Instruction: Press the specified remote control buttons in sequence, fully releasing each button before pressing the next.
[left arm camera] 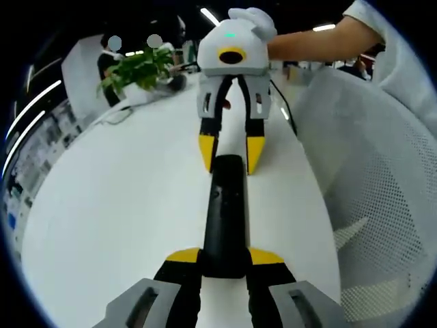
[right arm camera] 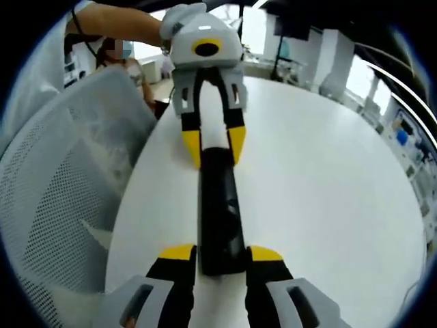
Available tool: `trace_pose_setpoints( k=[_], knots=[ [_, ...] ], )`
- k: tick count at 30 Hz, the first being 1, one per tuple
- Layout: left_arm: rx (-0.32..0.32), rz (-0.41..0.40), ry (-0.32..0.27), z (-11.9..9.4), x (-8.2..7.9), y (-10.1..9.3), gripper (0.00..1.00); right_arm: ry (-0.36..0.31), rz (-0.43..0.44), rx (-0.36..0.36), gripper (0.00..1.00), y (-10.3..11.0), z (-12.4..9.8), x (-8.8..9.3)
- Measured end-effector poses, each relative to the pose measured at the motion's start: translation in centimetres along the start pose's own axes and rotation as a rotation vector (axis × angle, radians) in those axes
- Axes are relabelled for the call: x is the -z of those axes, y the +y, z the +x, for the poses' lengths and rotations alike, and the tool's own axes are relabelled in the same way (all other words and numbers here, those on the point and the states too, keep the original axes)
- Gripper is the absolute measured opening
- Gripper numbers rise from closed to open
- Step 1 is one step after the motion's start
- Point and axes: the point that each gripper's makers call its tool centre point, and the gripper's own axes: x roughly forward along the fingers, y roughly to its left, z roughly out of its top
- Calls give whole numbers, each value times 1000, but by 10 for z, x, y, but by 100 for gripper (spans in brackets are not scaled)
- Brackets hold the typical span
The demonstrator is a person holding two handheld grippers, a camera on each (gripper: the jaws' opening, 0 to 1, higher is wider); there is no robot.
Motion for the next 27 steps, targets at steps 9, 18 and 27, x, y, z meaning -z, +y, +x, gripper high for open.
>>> trace_pose_setpoints(
  k=[9, 18, 27],
  knots=[
    [-5, -5, -7, 0, 0, 0, 24, 40, 19, -10, 21, 0, 1, 0],
    [-1, -14, -9, 0, 1, 1, 24, 66, 12, -14, 20, 0, 1, 1],
    [2, -17, -17, 0, 1, 0, 23, 91, 5, -18, 19, 0, 1, 1]
  ],
)
